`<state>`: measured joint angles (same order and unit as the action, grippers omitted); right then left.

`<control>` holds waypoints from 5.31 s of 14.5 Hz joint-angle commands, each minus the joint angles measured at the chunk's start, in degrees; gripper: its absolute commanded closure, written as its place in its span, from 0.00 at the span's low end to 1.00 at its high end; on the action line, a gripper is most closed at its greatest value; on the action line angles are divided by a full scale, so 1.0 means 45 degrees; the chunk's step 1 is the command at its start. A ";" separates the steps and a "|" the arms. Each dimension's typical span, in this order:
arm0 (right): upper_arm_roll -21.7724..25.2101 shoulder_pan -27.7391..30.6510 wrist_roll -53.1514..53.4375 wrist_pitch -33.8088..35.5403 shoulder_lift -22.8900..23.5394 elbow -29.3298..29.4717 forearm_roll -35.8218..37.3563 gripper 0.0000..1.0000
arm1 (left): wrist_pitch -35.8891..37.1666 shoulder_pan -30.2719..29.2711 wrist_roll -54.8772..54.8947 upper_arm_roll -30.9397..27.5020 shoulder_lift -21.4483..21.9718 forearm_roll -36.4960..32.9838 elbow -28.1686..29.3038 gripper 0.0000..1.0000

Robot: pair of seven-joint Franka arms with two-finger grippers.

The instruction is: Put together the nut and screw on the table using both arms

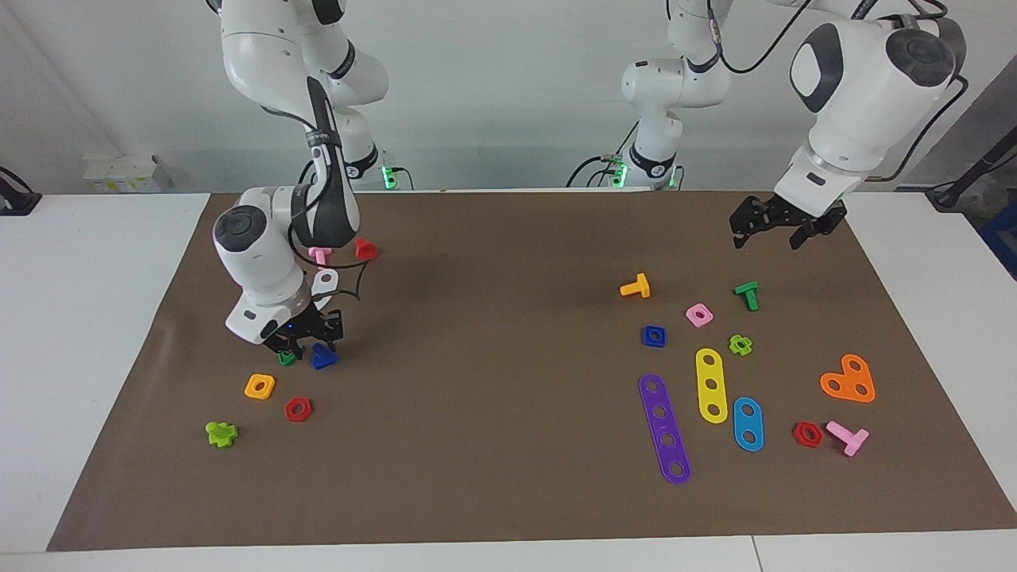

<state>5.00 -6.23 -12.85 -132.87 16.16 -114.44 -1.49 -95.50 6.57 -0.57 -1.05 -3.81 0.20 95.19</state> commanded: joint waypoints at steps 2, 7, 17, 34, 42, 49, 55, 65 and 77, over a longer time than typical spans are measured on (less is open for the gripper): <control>-0.0096 0.0155 -0.0369 -0.0786 -0.0368 -0.0623 -0.0314 0.53 | -0.2560 0.0805 -0.1335 -0.0216 -0.0595 0.0285 0.1482 0.00; -0.0096 0.0135 -0.0387 -0.1157 -0.0349 -0.1072 -0.0314 0.53 | -0.6194 0.1622 -0.1886 -0.0216 -0.1045 0.0326 0.3768 0.01; -0.0096 -0.0021 0.0354 -0.0943 -0.0290 -0.0684 -0.0705 1.00 | -0.8562 0.2271 0.0006 -0.0196 -0.2571 0.0326 0.4687 0.07; -0.0116 -0.6583 1.1405 0.0019 0.2931 0.4924 0.2125 1.00 | -0.9285 0.2349 0.0848 -0.0216 -0.2649 0.0326 0.5547 0.86; -0.0154 -0.6876 1.1468 -0.0474 0.3362 0.4514 0.1932 1.00 | -0.6768 0.2407 -0.0905 -0.0235 -0.3585 0.1869 0.2017 1.00; -0.0174 -0.6974 1.1448 -0.0397 0.3246 0.4239 0.1893 0.00 | -0.5518 0.3714 -0.3912 -0.0235 -0.4814 0.2220 -0.1126 1.00; -0.0174 -0.5103 1.0008 0.1612 0.0749 0.4181 0.1893 0.00 | -0.5495 0.4807 -0.5729 -0.0255 -0.6298 0.2337 -0.3121 1.00; -0.0155 -0.1235 0.5826 0.6473 -0.2592 0.4181 0.0643 0.00 | -0.4969 0.6547 -0.6826 -0.0216 -0.6614 0.2748 -0.3301 1.00; -0.0037 0.1152 0.3460 0.9758 -0.4373 0.5233 0.0974 0.00 | -0.5163 0.7055 -0.7608 -0.0216 -0.7141 0.2748 -0.2989 1.00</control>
<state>5.16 -1.15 3.42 -91.77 -3.42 -93.62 2.59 -118.73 37.34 -34.05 -0.92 -35.54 11.26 81.49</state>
